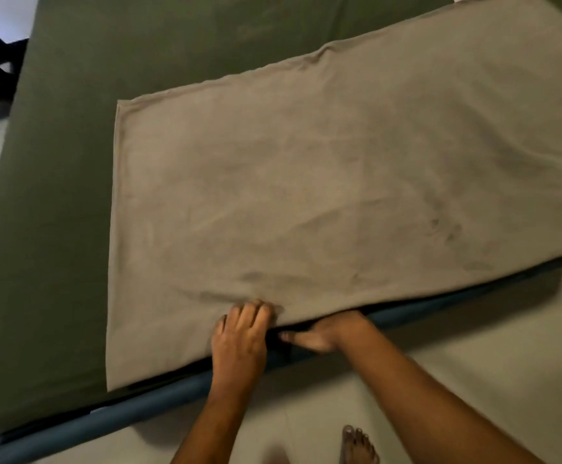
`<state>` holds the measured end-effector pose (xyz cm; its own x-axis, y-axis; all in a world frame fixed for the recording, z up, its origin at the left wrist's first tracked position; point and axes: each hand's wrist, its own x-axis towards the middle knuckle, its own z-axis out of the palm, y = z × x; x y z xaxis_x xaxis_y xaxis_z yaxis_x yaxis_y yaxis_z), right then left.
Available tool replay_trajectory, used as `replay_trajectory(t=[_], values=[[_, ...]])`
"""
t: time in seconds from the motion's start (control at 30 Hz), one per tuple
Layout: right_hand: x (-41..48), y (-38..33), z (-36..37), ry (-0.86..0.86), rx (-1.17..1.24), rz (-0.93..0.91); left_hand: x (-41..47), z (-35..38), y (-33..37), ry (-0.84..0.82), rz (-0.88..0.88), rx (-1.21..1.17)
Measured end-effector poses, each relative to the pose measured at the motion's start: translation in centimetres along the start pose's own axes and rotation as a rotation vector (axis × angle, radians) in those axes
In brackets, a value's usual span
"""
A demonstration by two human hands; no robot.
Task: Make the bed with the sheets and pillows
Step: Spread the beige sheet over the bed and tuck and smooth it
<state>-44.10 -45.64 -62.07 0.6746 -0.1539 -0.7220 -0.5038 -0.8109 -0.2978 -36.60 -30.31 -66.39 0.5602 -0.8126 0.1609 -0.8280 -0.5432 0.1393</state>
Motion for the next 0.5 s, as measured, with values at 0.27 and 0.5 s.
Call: replay_trajectory(t=[0.27,0.5], values=[[6.6,-10.3,6.0,-0.133,-0.01,-0.093,-4.6,-2.8,-8.5,-0.022,-0.376,0.136],[3.8,-15.2,6.8,0.097,-0.009,-0.412,-9.1,-4.9,-14.8,0.121,-0.5,0.16]])
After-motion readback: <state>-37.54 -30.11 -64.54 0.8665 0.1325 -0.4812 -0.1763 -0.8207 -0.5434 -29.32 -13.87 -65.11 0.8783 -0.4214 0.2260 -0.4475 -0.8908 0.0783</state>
